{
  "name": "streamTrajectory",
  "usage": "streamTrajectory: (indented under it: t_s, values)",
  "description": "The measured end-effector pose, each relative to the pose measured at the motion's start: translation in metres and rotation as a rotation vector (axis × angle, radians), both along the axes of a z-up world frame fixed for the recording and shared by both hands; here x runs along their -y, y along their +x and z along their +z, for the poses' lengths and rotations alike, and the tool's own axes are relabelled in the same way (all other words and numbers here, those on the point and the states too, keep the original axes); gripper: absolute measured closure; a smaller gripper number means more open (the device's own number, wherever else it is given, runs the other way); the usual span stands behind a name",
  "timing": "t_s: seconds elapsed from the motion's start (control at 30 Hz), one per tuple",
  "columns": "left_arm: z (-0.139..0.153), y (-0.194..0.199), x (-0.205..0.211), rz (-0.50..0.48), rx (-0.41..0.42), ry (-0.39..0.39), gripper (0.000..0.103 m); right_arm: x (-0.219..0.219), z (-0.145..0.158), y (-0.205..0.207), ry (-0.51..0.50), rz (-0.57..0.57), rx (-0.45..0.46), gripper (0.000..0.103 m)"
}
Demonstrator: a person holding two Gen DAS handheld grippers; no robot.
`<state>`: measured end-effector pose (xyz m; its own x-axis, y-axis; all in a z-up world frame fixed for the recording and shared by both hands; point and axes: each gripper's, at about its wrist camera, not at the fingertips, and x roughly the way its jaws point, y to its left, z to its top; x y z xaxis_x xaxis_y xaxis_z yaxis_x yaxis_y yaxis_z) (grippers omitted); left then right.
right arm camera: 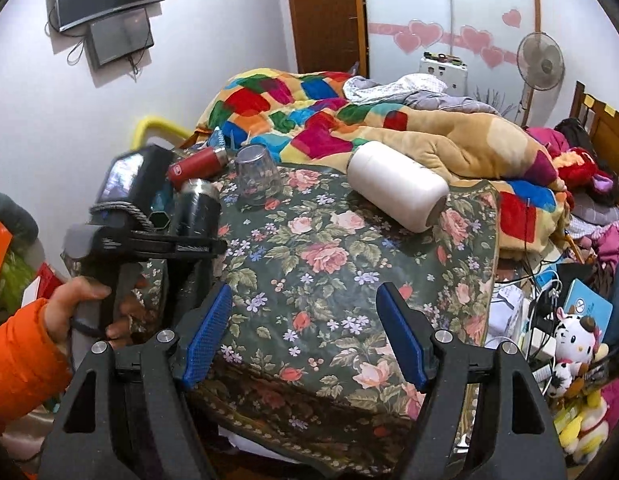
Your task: Flip cup upright
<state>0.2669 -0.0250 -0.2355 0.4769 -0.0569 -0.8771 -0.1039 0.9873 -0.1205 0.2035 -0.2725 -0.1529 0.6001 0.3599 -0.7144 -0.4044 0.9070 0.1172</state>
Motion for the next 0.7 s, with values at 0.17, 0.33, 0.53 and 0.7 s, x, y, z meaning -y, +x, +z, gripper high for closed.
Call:
streamTrajectory:
  t_s: [0.17, 0.33, 0.53, 0.7]
  values:
    - [0.048, -0.018, 0.020, -0.060, 0.154, 0.042, 0.039, 0.009, 0.003, 0.002, 0.015, -0.024, 0.002, 0.031]
    - [0.074, -0.020, 0.036, -0.112, 0.246, 0.087, 0.039, 0.013, 0.005, 0.003, 0.029, -0.040, 0.007, 0.031]
    - [0.084, -0.005, 0.046, -0.145, 0.259, 0.100, 0.039, 0.011, 0.009, 0.004, 0.031, -0.043, 0.018, 0.031]
    - [0.078, 0.006, 0.048, -0.200, 0.196, 0.093, 0.039, 0.011, 0.010, 0.007, 0.031, -0.048, 0.025, 0.031]
